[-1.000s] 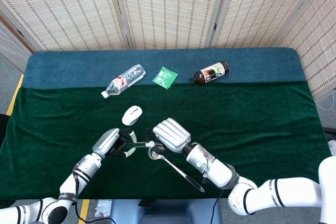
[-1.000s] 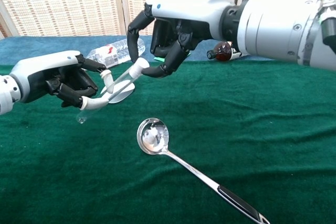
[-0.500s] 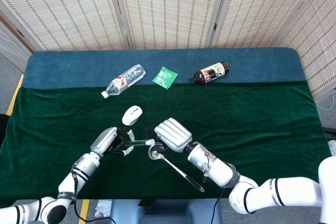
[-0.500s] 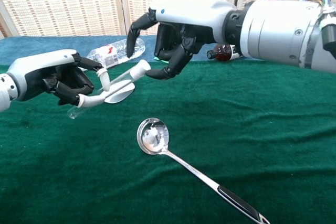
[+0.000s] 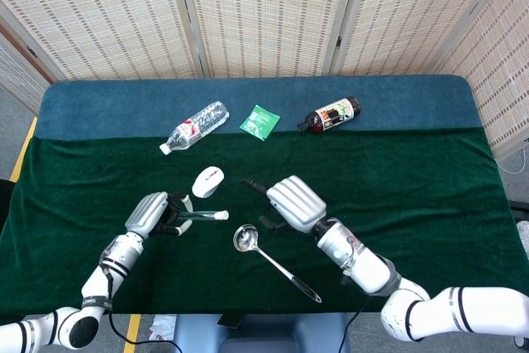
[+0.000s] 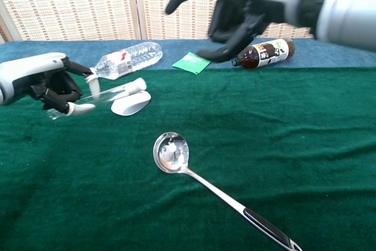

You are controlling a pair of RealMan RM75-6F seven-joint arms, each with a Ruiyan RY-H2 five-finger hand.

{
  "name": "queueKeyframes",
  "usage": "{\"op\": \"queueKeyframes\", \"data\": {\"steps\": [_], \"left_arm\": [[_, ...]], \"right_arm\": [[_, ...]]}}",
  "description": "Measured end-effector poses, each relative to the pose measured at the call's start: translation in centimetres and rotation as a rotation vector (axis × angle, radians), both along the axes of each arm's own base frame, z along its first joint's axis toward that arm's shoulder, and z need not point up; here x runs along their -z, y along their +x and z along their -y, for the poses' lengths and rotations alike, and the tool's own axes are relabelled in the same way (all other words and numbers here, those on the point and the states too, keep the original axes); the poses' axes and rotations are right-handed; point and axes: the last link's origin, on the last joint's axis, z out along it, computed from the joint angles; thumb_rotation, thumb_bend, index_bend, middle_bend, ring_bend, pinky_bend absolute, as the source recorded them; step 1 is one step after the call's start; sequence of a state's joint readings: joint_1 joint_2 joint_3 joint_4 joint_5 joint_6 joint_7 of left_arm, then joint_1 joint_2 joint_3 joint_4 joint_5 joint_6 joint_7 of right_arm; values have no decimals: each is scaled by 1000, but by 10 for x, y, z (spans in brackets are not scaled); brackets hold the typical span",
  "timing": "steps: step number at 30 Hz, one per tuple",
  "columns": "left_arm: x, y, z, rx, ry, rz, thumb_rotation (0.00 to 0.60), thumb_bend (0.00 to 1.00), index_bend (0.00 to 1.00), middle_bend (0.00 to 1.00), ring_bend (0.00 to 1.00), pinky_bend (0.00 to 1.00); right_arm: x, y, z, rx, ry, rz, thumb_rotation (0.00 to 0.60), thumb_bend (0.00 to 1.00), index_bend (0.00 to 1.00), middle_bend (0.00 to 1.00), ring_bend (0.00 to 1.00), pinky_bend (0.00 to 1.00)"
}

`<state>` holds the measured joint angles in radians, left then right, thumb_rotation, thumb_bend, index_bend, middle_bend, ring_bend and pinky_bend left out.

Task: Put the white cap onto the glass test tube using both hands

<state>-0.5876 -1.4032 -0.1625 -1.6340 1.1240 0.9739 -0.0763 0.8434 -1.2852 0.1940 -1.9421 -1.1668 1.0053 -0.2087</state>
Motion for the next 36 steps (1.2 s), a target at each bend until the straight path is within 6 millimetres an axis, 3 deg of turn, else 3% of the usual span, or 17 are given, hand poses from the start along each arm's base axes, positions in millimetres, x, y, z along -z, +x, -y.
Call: {"op": "queueKeyframes", "data": {"steps": [7, 15, 19, 24, 36], "left_arm": [[7, -35, -11, -41, 63, -218, 600, 560, 692, 958, 906, 855], [31, -47, -17, -51, 77, -375, 600, 558, 653, 958, 902, 855], [37, -48, -18, -55, 61, -404, 600, 556, 612, 958, 894, 855], [40, -47, -16, -56, 44, -436, 600, 553, 467, 958, 890, 855], [23, -49, -9, -67, 46, -439, 600, 552, 330, 950, 869, 855]], "right_arm": [[-35, -48, -4, 72, -120, -47, 600, 445, 155, 980, 1000, 1000], [-47, -92, -15, 158, -184, -98, 600, 445, 150, 980, 1000, 1000], [-52, -104, -18, 187, -204, -98, 600, 445, 149, 980, 1000, 1000], [-57, -115, -20, 221, -205, -89, 600, 445, 147, 980, 1000, 1000], [-73, -137, -27, 285, -229, -59, 600, 445, 147, 978, 1000, 1000]]}}
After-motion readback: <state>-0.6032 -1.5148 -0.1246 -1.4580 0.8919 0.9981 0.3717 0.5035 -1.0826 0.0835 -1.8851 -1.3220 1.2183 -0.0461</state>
